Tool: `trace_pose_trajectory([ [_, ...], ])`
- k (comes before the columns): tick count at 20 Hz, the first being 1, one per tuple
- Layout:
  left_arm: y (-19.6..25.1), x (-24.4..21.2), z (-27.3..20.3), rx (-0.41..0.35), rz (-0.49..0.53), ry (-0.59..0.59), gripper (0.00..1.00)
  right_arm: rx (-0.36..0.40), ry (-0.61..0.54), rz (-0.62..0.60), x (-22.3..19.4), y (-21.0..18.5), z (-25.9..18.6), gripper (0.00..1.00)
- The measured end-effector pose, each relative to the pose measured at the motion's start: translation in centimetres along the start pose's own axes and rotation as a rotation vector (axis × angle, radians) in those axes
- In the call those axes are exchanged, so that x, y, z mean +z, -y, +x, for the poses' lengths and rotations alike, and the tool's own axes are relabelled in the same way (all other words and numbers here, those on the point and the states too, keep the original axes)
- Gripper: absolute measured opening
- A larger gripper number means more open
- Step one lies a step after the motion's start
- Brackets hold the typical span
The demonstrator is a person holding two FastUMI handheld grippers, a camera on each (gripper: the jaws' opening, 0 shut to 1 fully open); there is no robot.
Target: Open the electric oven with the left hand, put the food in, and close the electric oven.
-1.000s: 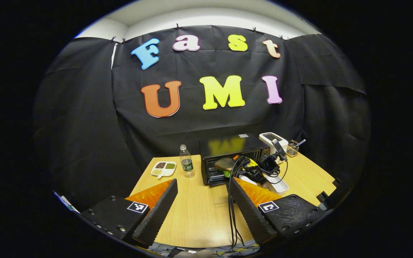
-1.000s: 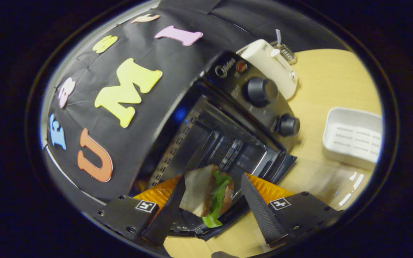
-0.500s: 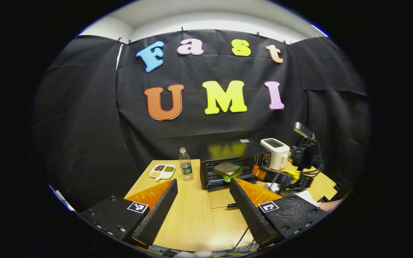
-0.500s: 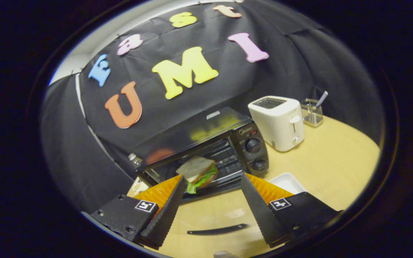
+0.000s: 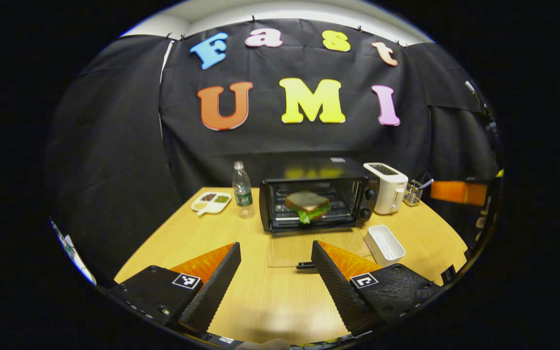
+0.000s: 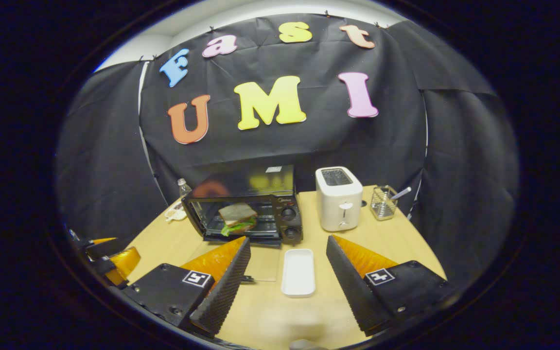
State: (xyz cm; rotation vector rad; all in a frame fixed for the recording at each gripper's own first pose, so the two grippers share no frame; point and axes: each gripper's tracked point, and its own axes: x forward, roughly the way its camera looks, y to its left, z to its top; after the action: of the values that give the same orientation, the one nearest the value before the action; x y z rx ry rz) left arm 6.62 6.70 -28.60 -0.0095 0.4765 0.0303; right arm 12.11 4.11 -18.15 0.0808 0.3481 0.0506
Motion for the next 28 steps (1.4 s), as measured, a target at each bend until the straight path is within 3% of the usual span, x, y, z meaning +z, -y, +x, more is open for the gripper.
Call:
trace_pose_trajectory([
  [1,1.2,-2.0,1.1,-0.011,-0.006,-0.034,0.96,0.009,0.003,-0.011,0.0,0.5,-0.4,1.00],
  [6,7.1,-10.5,6.5,-0.071,-0.009,-0.209,0.96,0.027,-0.021,-0.032,-0.7,2.5,-1.9,1.00],
  [10,9.4,-13.9,9.7,-0.073,0.012,-0.302,0.96,0.008,-0.050,-0.018,-2.2,4.1,-1.9,1.00],
  [16,10.9,-14.5,13.9,-0.087,0.047,-0.325,0.99,-0.007,-0.096,0.060,-3.8,5.3,-1.3,1.00],
  [28,10.6,-10.8,13.1,-0.089,0.011,-0.275,0.96,-0.007,-0.098,0.058,-3.3,5.5,-1.8,1.00],
])
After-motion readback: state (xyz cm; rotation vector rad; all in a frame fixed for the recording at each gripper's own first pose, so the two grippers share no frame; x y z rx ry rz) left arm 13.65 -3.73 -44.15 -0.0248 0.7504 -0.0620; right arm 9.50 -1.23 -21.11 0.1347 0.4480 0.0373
